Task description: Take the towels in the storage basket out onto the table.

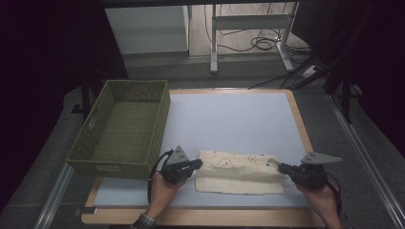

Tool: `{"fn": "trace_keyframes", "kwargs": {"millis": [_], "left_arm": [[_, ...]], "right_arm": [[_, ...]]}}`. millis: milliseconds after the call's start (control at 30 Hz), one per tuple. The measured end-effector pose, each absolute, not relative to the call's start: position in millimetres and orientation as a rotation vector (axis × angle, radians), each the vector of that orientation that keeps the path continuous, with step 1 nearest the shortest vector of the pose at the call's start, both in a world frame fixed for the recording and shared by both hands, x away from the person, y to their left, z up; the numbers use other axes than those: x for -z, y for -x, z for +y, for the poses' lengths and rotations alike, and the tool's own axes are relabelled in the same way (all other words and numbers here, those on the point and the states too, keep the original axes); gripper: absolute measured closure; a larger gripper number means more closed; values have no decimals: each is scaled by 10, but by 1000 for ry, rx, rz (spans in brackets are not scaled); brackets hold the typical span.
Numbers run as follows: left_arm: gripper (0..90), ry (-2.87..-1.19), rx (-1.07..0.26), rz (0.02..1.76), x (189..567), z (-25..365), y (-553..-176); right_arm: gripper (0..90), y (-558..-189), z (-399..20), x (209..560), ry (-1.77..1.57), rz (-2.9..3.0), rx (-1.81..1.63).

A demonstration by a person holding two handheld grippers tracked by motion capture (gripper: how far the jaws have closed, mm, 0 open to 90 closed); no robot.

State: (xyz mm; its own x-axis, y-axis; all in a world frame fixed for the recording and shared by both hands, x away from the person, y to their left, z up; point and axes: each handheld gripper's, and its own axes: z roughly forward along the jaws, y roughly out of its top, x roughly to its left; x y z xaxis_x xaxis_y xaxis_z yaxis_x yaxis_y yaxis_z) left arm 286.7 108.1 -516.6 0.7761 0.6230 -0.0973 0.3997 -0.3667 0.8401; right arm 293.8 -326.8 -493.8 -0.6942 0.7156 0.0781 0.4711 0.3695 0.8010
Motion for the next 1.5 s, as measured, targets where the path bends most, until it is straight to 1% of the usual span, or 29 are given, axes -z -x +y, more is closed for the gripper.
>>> {"fn": "trace_keyframes", "kwargs": {"millis": [233, 333, 400, 433, 533, 600, 733, 867, 1000, 1167, 1300, 1400, 1500], "left_arm": [[857, -2022, -255, 739, 5258, 1055, -2716], [849, -2028, -226, 737, 5307, 1065, -2652], [778, -2028, -221, 734, 5318, 1092, -2617], [710, -2019, -209, 742, 5312, 1114, -2611], [561, -2000, -218, 762, 5267, 1178, -2613], [509, -1991, -242, 777, 5235, 1205, -2630], [407, -1985, -249, 806, 5210, 1200, -2702], [351, -2000, -261, 821, 5221, 1150, -2769], [313, -2003, -274, 842, 5227, 1123, -2855], [305, -2008, -278, 861, 5244, 1095, -2947], [305, -2012, -283, 876, 5276, 1072, -3011], [305, -2020, -290, 892, 5322, 1052, -3063], [301, -2045, -315, 907, 5373, 1027, -3095]], "right_arm": [[850, -2804, -3292, 5049, -1061, 2375, -1231], [829, -2759, -3297, 5098, -1064, 2391, -1224], [761, -2723, -3309, 5117, -1076, 2392, -1227], [730, -2701, -3328, 5111, -1080, 2383, -1228], [681, -2645, -3411, 5042, -1094, 2360, -1231], [661, -2624, -3461, 4996, -1102, 2345, -1232], [641, -2631, -3570, 4928, -1127, 2322, -1212], [622, -2673, -3618, 4912, -1150, 2314, -1201], [618, -2713, -3651, 4861, -1156, 2297, -1193], [618, -2790, -3628, 4844, -1162, 2302, -1199], [625, -2930, -3540, 4885, -1175, 2320, -1198], [647, -3077, -3436, 4929, -1166, 2334, -1181], [649, -3223, -3319, 4980, -1167, 2358, -1165]]}}
